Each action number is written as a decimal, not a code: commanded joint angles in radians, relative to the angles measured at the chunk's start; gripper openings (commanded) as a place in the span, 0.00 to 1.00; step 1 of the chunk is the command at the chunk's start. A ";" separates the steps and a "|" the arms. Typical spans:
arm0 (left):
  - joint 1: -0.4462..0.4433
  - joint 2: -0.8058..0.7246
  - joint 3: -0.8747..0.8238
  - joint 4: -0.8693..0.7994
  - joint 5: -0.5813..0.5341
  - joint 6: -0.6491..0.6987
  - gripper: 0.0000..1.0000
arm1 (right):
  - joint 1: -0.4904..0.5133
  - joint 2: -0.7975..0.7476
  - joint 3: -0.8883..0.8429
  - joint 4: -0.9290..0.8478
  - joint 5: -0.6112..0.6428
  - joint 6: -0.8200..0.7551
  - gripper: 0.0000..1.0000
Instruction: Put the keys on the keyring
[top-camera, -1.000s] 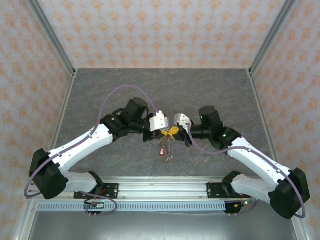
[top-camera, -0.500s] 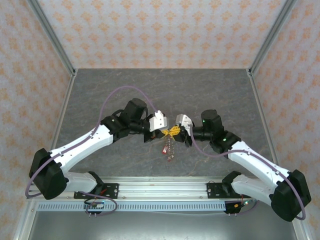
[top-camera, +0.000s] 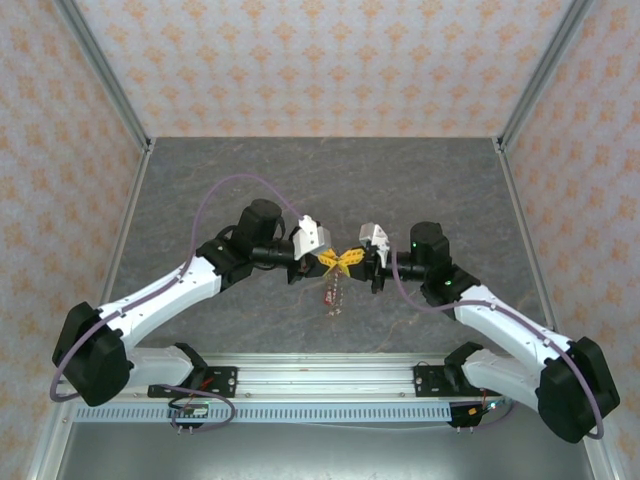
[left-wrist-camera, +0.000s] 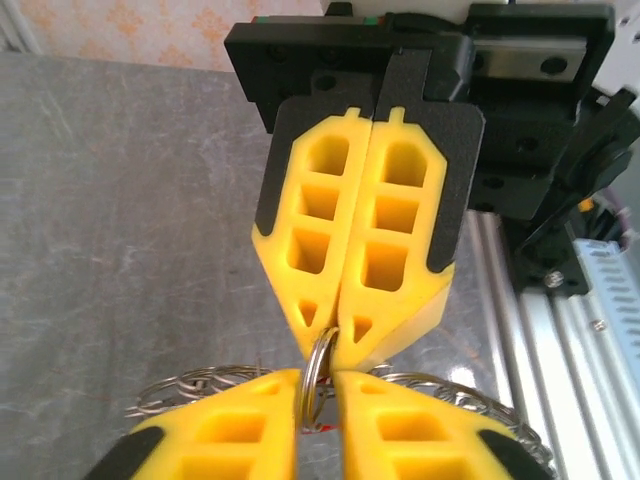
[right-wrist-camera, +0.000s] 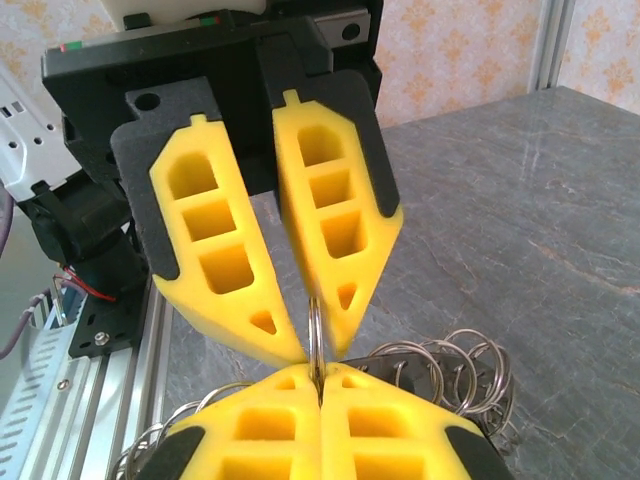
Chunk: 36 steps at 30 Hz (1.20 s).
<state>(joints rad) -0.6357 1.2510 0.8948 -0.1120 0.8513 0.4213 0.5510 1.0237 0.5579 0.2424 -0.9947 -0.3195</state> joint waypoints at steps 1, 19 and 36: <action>-0.037 -0.034 0.045 -0.084 -0.074 0.082 0.23 | 0.006 -0.004 0.082 -0.070 -0.004 -0.079 0.00; -0.079 0.036 0.174 -0.330 -0.229 0.200 0.00 | 0.075 0.013 0.297 -0.581 0.172 -0.405 0.00; -0.042 -0.027 0.018 0.169 0.118 -0.091 0.00 | 0.035 -0.033 -0.010 0.047 0.011 -0.055 0.10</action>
<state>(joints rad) -0.6678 1.2667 0.9108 -0.1707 0.8429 0.4061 0.5877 0.9859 0.5724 0.1154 -0.9253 -0.4614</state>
